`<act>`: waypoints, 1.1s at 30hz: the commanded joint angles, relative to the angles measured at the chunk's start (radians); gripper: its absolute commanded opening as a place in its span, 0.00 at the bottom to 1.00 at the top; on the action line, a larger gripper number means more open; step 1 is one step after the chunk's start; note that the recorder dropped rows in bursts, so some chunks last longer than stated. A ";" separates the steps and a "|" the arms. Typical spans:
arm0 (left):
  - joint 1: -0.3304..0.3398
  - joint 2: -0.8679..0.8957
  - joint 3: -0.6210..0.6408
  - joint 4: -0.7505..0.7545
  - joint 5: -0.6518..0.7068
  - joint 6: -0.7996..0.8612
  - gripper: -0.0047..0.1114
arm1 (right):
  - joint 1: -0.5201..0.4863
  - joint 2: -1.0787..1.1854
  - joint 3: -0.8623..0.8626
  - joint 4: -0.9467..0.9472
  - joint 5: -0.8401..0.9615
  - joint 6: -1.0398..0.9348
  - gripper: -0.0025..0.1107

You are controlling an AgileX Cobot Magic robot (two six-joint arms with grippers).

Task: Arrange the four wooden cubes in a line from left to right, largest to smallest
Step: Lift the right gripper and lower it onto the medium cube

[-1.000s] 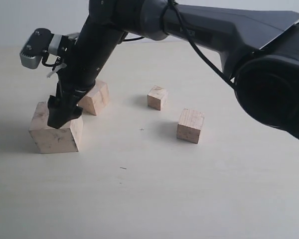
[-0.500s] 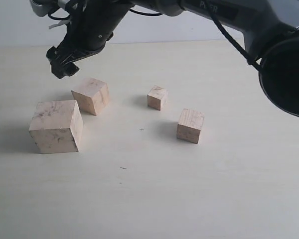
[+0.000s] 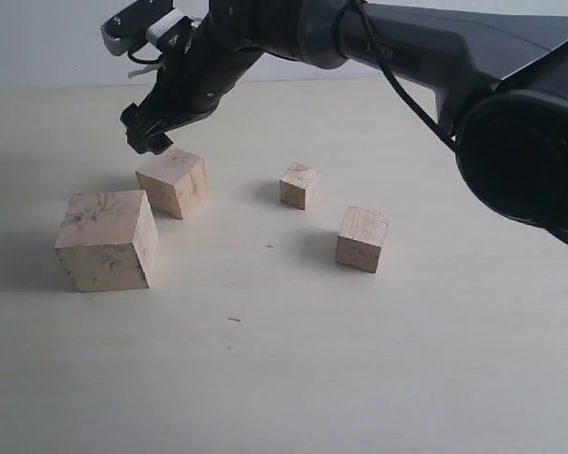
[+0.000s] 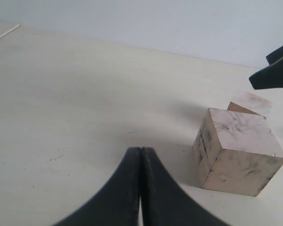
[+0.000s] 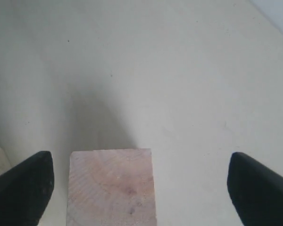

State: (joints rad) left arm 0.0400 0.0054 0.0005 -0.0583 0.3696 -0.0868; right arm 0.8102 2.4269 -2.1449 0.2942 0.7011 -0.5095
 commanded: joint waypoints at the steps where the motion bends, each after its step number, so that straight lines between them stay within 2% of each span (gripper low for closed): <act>1: -0.003 -0.005 -0.001 -0.006 -0.003 0.001 0.04 | -0.007 0.024 0.001 0.096 -0.007 -0.125 0.85; 17: -0.003 -0.005 -0.001 -0.006 -0.003 0.001 0.04 | -0.059 0.073 0.001 0.183 0.016 -0.138 0.85; 25: -0.003 -0.005 -0.001 -0.006 -0.003 0.001 0.04 | -0.059 0.085 0.001 0.325 0.071 -0.277 0.85; 33: -0.003 -0.005 -0.001 -0.006 -0.003 0.001 0.04 | -0.063 0.085 0.001 0.331 0.072 -0.280 0.85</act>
State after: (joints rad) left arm 0.0400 0.0054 0.0005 -0.0583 0.3696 -0.0868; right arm 0.7551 2.5156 -2.1449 0.6135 0.7720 -0.7755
